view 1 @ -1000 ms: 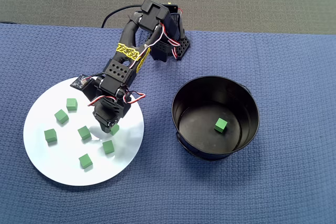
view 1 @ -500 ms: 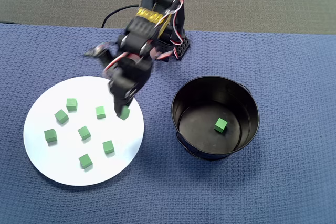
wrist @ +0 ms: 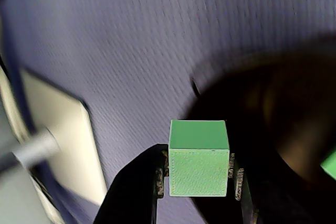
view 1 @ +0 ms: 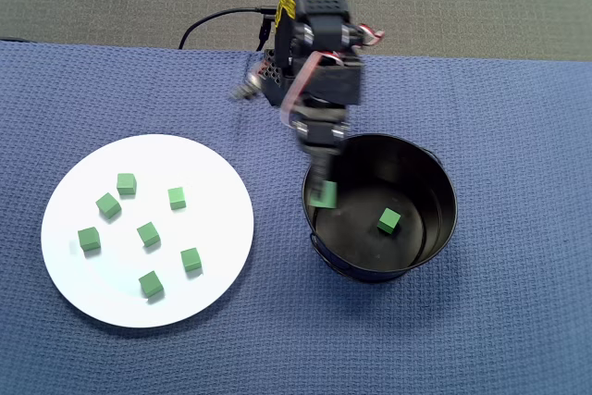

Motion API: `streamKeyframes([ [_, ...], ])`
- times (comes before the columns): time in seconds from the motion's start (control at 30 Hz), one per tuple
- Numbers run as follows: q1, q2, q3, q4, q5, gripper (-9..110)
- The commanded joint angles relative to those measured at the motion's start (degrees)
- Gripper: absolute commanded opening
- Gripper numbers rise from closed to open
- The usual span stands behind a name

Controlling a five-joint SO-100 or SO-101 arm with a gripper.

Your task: Pick up the green cubes from the white plate and place them in the black recipient

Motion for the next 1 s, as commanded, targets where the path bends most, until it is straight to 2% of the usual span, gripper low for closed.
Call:
streamKeyframes([
  [0.0, -8.3, -2.3, 1.1, -6.0, 0.0, 0],
  [0.13, -14.2, -8.2, 1.0, -8.5, -1.4, 0],
  [0.33, -15.5, -7.0, 0.5, -7.4, -2.8, 0],
  [0.37, -15.1, -7.1, -0.2, -6.5, -2.8, 2],
  [0.43, -14.8, -7.9, -1.5, -4.5, -3.2, 23],
  [0.57, -13.4, -7.1, -1.1, -4.3, -3.4, 30],
  [0.73, -9.2, -6.9, -4.7, -1.8, -3.3, 26],
  [0.97, 7.8, -7.9, -16.3, 9.1, -6.7, 19],
])
